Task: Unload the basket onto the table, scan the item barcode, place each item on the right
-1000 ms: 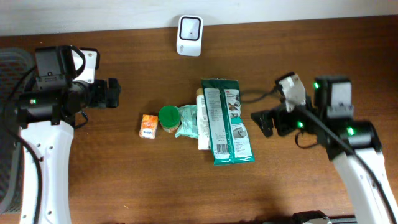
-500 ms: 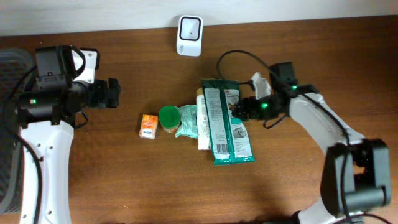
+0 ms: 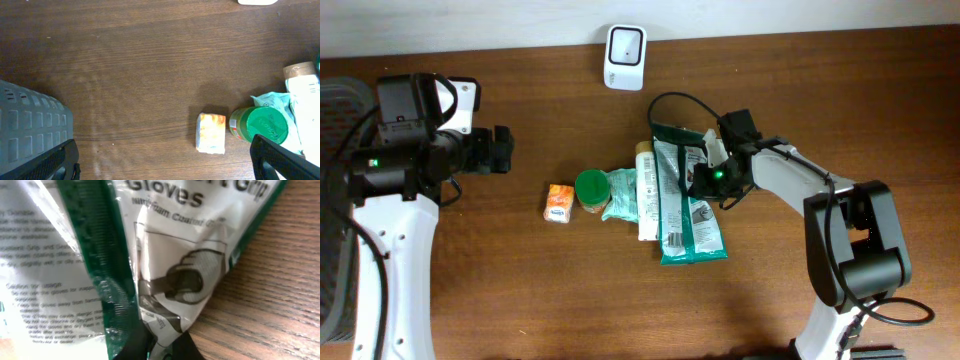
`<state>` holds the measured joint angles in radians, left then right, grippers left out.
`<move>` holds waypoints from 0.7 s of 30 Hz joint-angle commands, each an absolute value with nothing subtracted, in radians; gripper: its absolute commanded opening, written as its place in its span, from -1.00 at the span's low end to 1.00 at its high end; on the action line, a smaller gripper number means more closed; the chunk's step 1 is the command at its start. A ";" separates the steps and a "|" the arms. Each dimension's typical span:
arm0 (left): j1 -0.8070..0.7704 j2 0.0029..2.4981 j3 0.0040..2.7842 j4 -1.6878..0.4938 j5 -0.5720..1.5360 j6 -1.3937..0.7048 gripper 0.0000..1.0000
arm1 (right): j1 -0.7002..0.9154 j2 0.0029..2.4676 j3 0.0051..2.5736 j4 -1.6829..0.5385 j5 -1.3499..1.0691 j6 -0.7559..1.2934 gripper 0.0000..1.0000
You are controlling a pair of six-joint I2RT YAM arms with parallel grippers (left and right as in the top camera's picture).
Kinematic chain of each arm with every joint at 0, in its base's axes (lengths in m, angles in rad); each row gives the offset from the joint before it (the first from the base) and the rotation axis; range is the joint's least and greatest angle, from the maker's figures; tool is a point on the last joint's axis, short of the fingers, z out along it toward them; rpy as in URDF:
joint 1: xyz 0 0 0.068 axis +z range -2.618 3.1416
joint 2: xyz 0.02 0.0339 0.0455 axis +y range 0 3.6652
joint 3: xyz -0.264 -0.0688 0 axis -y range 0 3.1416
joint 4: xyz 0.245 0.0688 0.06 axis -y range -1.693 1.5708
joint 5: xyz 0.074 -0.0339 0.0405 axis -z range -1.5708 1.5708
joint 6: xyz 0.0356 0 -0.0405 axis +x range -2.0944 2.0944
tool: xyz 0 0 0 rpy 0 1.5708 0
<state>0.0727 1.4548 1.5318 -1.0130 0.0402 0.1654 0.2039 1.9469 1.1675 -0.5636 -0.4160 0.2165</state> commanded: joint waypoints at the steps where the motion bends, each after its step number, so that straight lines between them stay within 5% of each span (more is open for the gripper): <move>1: 0.077 1.453 1.540 -1.012 0.037 0.181 0.98 | 0.186 1.946 1.199 -0.643 -0.363 0.219 -0.92; 10: 0.077 1.453 1.540 -1.012 0.037 0.181 0.98 | 0.227 1.762 1.402 -1.036 0.111 0.268 -0.92; 21: 0.077 1.453 1.540 -1.012 0.037 0.181 0.98 | 0.262 1.815 1.415 -0.984 -0.112 0.231 -0.92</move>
<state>0.0727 1.4548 1.5318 -1.0130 0.0402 0.1654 0.3050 1.8355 1.3914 -0.9901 0.0292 0.2802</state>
